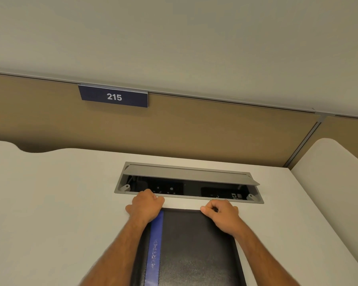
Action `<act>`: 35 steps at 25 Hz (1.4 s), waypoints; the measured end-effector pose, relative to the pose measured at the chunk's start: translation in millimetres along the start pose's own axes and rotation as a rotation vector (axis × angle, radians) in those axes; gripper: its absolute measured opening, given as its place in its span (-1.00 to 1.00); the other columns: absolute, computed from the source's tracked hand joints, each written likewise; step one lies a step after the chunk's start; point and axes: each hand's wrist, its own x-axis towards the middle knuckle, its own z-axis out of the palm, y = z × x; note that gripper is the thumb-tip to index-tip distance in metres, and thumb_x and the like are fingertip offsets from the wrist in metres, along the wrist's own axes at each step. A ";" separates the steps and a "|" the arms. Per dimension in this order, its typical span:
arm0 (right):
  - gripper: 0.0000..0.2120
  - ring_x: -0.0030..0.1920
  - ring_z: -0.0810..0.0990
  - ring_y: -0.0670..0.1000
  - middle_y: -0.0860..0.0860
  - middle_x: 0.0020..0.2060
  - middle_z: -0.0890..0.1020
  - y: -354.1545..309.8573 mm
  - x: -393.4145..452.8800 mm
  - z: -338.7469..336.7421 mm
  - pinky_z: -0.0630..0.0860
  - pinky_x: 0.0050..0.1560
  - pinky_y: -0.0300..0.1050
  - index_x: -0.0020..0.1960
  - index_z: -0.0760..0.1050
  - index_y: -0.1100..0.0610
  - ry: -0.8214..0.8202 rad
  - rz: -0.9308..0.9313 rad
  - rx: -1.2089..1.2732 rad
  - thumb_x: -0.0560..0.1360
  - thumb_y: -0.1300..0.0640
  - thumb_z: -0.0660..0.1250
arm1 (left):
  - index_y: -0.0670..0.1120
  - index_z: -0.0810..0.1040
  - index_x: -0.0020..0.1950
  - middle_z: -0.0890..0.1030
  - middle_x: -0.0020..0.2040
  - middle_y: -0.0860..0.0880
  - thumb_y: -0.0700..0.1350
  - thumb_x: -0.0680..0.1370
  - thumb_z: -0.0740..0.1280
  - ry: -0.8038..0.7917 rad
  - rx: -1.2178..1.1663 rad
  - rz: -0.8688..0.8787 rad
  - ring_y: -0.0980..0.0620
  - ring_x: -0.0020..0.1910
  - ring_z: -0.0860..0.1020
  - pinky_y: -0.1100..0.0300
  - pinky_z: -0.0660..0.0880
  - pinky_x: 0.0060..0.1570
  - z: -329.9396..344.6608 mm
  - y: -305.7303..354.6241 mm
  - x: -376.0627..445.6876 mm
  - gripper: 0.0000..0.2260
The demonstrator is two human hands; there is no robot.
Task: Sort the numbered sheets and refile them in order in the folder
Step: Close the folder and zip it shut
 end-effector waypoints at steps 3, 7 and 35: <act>-0.77 0.00 0.57 -0.06 -0.16 -0.11 0.63 -0.5 0.3 1.7 0.36 0.40 0.16 -0.12 0.59 -0.04 0.004 -0.002 0.030 0.57 -0.17 0.31 | -0.03 0.44 -0.04 0.53 -0.10 -0.01 0.02 0.62 0.27 -0.003 -0.031 0.008 0.02 -0.05 0.50 0.07 0.37 0.08 -3.1 -3.9 -1.1 -0.86; -0.76 0.00 0.57 -0.06 -0.16 -0.11 0.63 3.9 0.2 1.7 0.40 0.37 0.18 -0.11 0.60 -0.04 0.010 0.004 0.053 0.57 -0.17 0.32 | -0.09 0.44 -0.15 0.53 -0.18 -0.07 -0.07 0.61 0.31 0.001 -0.134 0.016 0.05 -0.18 0.49 0.17 0.50 -0.13 -18.4 -13.8 5.6 -0.82; -0.86 -0.05 0.57 -0.08 -0.14 -0.06 0.62 -14.6 -14.6 0.4 0.55 0.24 -0.05 -0.06 0.56 -0.09 0.073 0.019 -0.046 0.55 -0.15 0.36 | -0.07 0.44 -0.20 0.55 -0.25 -0.02 -0.09 0.58 0.35 0.112 -0.109 0.066 0.04 -0.23 0.55 0.15 0.54 -0.12 -40.7 -43.7 -10.9 -0.81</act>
